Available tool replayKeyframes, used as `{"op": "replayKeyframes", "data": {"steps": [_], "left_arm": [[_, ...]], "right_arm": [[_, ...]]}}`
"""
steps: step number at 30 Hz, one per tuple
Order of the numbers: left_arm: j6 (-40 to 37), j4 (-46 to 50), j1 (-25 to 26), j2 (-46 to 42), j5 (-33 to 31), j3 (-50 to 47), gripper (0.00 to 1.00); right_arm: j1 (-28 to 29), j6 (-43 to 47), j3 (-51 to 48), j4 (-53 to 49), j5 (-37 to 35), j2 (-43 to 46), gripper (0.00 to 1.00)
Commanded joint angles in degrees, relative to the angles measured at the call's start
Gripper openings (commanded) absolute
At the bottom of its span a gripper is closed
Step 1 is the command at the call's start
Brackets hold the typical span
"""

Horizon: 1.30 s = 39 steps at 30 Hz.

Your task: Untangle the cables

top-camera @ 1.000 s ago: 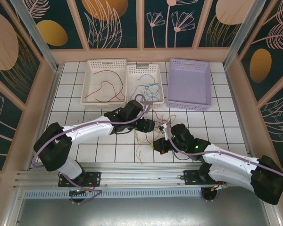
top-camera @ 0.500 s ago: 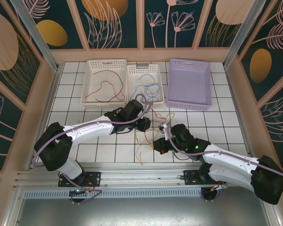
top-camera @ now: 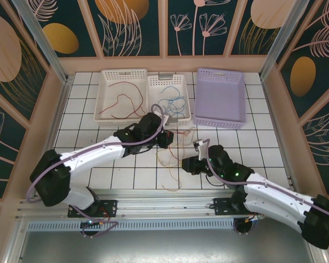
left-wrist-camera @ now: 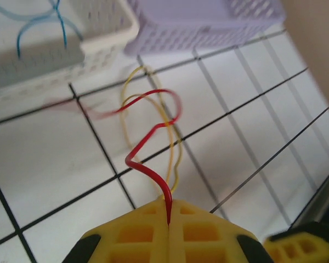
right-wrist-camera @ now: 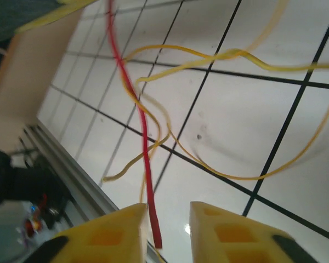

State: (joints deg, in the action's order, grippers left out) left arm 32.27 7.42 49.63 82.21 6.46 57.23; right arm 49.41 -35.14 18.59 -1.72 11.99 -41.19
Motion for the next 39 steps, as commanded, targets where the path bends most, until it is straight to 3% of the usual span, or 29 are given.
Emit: {"op": "replayKeyframes", "data": {"steps": [1,10,26,32,39], "left_arm": [[3.02,-3.70,0.29,-4.16,-2.33,1.65,0.00],[5.23,-5.03,0.30,-8.47,-6.77,3.99,0.00],[10.61,-6.62,0.29,-10.82,-7.60,4.12,0.00],[10.63,-6.54,0.30,-10.67,-7.44,4.64,0.00],[10.44,-5.84,0.25,-10.45,-6.84,5.17,0.00]], "right_arm": [[-1.54,-0.98,-0.91,-1.38,-0.48,4.54,0.39],[-4.36,-1.16,-4.04,2.28,6.72,13.50,0.54],[-4.19,-3.60,-10.81,22.19,12.10,11.28,0.57],[-3.71,-1.71,-10.82,25.88,11.59,6.60,0.58],[-2.58,2.05,-8.23,23.28,4.74,2.33,0.58]]}}
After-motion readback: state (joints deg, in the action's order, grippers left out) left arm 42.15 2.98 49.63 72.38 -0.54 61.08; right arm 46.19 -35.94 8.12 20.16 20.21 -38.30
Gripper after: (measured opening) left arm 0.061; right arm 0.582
